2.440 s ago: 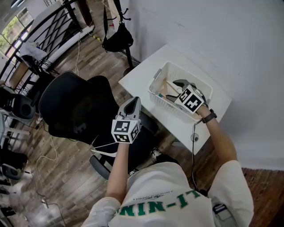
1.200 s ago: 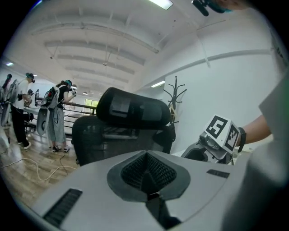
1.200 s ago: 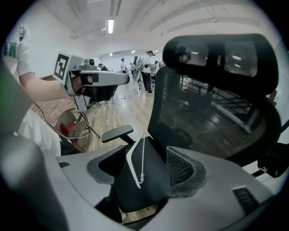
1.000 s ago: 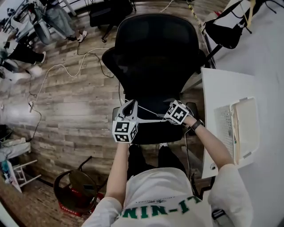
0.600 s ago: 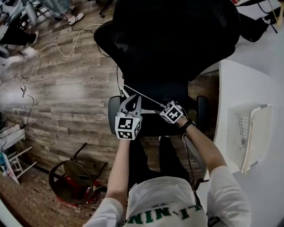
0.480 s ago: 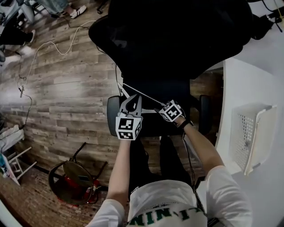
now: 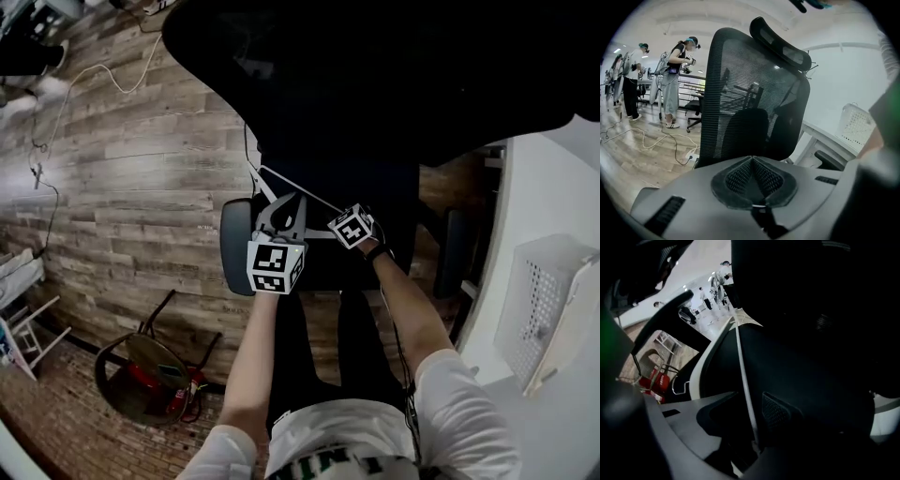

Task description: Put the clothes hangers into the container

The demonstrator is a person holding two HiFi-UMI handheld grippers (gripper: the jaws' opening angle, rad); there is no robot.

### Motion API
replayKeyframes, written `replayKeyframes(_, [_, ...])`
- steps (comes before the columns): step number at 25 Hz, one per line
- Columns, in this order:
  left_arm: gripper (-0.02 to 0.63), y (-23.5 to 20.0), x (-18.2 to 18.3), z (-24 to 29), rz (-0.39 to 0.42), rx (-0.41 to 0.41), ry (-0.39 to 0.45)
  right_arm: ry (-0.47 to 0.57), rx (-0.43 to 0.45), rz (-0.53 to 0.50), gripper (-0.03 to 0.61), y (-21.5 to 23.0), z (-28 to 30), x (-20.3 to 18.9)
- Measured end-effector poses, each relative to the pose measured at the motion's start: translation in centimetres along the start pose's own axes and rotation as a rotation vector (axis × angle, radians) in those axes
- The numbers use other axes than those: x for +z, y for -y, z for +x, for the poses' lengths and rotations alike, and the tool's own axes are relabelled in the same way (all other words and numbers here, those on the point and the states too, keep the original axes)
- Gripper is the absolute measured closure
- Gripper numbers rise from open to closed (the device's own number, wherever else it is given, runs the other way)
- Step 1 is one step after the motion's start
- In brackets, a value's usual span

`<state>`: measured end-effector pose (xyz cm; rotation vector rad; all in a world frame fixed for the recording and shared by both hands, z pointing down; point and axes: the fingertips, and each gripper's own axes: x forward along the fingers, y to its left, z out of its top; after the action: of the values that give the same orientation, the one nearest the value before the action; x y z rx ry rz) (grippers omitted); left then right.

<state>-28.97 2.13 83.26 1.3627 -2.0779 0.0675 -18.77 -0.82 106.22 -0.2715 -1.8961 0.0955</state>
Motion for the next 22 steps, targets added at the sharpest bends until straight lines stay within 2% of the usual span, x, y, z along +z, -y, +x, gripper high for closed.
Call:
replayKeyframes(1, [0.601, -0.1, -0.2, 0.2, -0.001, -0.001, -0.002, -0.022, -0.026, -0.037, 0.428, 0.4, 0.4, -0.1])
replayKeyframes(2, [0.601, -0.3, -0.3, 0.3, -0.002, -0.001, -0.004, -0.041, -0.040, -0.081, 0.435, 0.5, 0.8, -0.2])
replayKeyframes(6, [0.601, -0.4, -0.3, 0.4, 0.001, -0.003, -0.012, -0.106, -0.011, -0.235, 0.533, -0.8, 0.8, -0.3])
replayKeyframes(10, [0.601, -0.2, 1.1, -0.3, 0.008, -0.005, -0.009, -0.105, -0.010, -0.206, 0.534, -1.2, -0.4, -0.3])
replayKeyframes(13, [0.601, 0.1, 2.1, -0.9, 0.007, -0.010, -0.011, -0.051, -0.016, -0.169, 0.534, -1.7, -2.7, 0.4])
replayKeyframes(19, [0.601, 1.3, 3.8, -2.0, 0.011, -0.036, -0.019, 0.004, 0.032, -0.072, 0.534, -3.2, -6.6, 0.2])
replayKeyframes(22, [0.601, 2.0, 4.3, -2.3, 0.020, -0.046, -0.018, 0.022, 0.025, -0.064, 0.534, -3.3, -8.7, -0.1])
